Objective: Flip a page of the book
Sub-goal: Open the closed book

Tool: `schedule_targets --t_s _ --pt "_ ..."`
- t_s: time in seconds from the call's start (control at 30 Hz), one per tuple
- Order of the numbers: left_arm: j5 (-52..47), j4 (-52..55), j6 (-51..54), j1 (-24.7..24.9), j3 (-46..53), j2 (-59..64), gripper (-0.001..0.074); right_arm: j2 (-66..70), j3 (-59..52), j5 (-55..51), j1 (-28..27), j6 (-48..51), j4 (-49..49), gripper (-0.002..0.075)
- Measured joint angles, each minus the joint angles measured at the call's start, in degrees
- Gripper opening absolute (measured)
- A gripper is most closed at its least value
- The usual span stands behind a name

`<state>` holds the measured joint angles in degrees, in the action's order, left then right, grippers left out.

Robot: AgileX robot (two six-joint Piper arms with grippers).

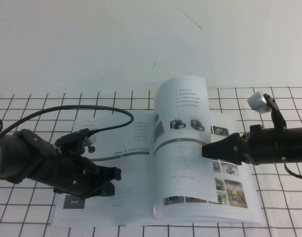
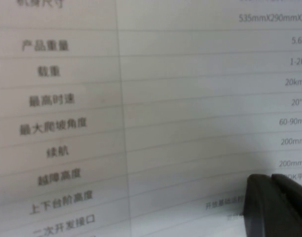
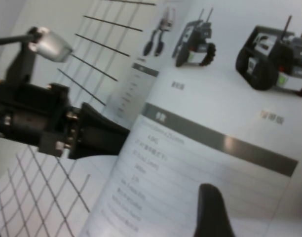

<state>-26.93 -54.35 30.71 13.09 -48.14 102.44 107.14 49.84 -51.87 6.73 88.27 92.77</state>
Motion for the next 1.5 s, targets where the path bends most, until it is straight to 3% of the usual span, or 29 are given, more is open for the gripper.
schedule_targets --t_s 0.33,0.83,1.1,1.5 --pt "-0.20 0.11 0.00 0.00 0.00 -1.07 -0.0003 0.00 0.87 -10.89 2.02 3.57 4.05 0.0412" --pt "-1.82 0.39 -0.23 0.00 -0.22 -21.27 -0.0003 0.00 7.90 -11.52 8.79 2.86 4.15 0.0412" --pt "-2.35 0.66 -0.37 0.00 -5.09 -31.39 -0.0003 0.00 10.76 -10.92 13.20 2.52 3.15 0.0412" --pt "-2.83 0.81 -0.37 0.00 -9.02 -31.99 -0.0003 2.21 11.93 -6.23 23.97 2.48 -1.48 0.0412"
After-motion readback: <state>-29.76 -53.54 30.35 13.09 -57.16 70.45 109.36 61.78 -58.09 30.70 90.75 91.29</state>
